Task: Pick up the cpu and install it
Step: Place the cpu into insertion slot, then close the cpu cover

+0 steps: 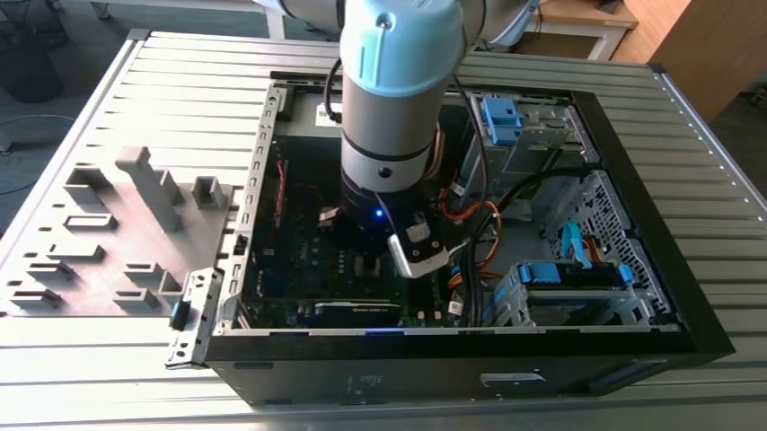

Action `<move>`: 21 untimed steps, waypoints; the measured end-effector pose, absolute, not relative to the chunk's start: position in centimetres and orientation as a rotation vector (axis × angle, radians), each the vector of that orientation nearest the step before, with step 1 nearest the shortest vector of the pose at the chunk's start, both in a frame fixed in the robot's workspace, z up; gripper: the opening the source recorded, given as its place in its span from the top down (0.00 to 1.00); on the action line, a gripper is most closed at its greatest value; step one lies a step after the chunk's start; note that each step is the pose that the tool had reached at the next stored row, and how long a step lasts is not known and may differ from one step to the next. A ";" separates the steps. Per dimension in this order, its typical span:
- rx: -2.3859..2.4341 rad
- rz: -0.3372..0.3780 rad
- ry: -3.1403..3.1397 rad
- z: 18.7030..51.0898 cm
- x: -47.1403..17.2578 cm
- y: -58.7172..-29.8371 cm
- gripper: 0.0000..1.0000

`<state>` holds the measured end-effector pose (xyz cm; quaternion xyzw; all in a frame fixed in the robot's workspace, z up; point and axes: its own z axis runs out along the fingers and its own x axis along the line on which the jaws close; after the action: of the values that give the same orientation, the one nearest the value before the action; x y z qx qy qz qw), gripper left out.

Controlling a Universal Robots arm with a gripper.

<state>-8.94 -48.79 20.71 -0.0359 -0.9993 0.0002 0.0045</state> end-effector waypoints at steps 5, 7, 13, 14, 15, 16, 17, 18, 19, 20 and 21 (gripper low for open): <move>-0.113 0.001 -3.131 22.4 -8.9 -48.8 0.89; -0.113 0.001 -3.131 23.1 -8.9 -48.8 0.89; -0.113 0.000 -3.131 24.3 -8.9 -48.8 0.89; -0.113 0.000 -3.131 24.3 -8.9 -48.8 0.89; -0.113 0.000 -3.131 24.3 -8.9 -48.8 0.89; -0.113 0.001 -3.131 24.3 -8.9 -48.8 0.89; -0.113 0.001 -3.131 24.5 -8.9 -48.8 0.89; -0.113 0.001 -3.131 24.7 -8.9 -48.8 0.89; -0.113 0.001 -3.131 24.7 -8.9 -48.8 0.89; -0.113 0.001 -3.131 24.7 -8.9 -48.8 0.89; -0.113 0.001 -3.131 24.7 -8.9 -48.8 0.89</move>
<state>-8.91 -48.79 24.71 -0.0359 -0.9993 0.0002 0.0044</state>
